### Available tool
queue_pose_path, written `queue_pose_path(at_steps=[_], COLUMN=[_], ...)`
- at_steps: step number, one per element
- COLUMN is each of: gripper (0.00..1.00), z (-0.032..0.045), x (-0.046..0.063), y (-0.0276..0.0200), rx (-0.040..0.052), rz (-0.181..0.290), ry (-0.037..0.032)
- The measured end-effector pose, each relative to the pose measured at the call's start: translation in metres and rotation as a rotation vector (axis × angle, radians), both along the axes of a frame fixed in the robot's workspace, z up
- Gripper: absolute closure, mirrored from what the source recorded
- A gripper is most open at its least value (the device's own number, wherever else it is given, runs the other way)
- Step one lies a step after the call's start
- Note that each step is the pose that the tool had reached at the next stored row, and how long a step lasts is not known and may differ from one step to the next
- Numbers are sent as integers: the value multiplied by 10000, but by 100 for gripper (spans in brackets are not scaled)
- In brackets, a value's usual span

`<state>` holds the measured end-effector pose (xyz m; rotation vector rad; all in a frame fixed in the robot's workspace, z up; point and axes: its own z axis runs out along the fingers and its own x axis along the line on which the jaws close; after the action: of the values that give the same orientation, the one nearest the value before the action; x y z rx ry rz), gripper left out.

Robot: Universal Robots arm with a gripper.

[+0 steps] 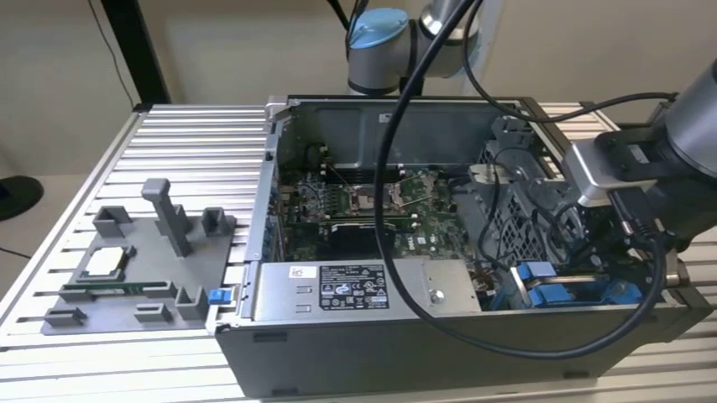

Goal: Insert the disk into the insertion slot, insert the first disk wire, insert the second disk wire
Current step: 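Insert the second disk wire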

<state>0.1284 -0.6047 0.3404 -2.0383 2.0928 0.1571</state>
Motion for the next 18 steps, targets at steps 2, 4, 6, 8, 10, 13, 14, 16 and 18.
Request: queue_pose_path(at_steps=[2, 4, 6, 8, 10, 13, 14, 16, 18], gripper=[100, 100, 100, 100, 100, 100, 100, 100, 100], z=[-1, -3, -8, -16, -30, -41, -41, -42, -42], x=[-2, -4, -5, -6, -6, -6, -6, -6, -6], y=[4, 6, 7, 9, 10, 10, 11, 11, 12], rx=[0, 1, -2, -8, -10, 6, 9, 15, 16], rz=[0, 0, 0, -1, 0, 0, 0, 0, 0], ry=[-5, -12, -23, -37, -48, -58, -59, -61, -61])
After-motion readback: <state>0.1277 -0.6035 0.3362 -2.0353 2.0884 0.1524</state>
